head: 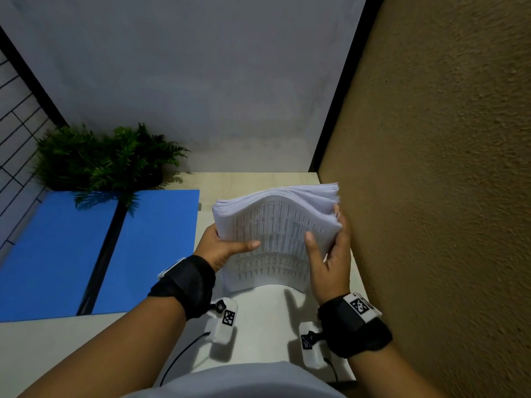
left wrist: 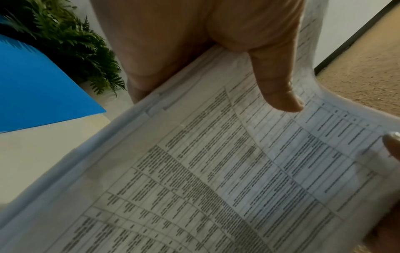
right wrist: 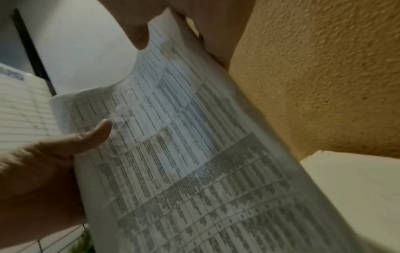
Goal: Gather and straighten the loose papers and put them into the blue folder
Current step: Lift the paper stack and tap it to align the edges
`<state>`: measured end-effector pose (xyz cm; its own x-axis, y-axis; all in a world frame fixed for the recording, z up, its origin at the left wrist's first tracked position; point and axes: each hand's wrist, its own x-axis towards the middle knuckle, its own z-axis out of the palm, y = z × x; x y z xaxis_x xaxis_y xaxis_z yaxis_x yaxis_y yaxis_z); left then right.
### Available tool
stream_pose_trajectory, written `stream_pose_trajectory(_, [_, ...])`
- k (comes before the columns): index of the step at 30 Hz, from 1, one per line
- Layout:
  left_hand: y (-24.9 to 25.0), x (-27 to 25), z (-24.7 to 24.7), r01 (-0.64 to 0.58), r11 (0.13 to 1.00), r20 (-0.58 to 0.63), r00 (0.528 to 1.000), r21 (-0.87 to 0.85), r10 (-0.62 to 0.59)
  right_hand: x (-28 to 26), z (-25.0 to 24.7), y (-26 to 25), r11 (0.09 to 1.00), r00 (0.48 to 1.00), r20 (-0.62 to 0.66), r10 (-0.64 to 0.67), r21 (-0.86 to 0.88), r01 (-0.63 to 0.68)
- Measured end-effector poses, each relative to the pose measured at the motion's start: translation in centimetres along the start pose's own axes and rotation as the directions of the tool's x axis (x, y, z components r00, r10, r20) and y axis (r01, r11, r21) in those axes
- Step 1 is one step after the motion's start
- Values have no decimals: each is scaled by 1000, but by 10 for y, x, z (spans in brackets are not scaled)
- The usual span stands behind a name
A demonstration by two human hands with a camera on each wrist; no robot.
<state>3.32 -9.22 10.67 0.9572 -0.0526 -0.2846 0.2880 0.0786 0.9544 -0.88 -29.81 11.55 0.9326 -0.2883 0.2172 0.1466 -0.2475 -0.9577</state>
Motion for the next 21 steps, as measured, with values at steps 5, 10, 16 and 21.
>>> stream_pose_trajectory(5, [-3,-3,-2,8,1000,20,1000,4,-8,6,-1,2,998,1000,-21,21,52,-20])
stream_pose_trajectory(10, [-1,-5,-5,6,1000,50,999,13,-7,12,-3,3,996,996,-81,45,84,-38])
stream_pose_trajectory(16, [-5,-3,-7,17,1000,53,998,18,-18,16,-9,1,993,996,-89,19,118,-8])
stream_pose_trajectory(21, [-3,-2,-7,26,1000,33,999,14,-27,41,-18,14,868,891,217,398,227,-443])
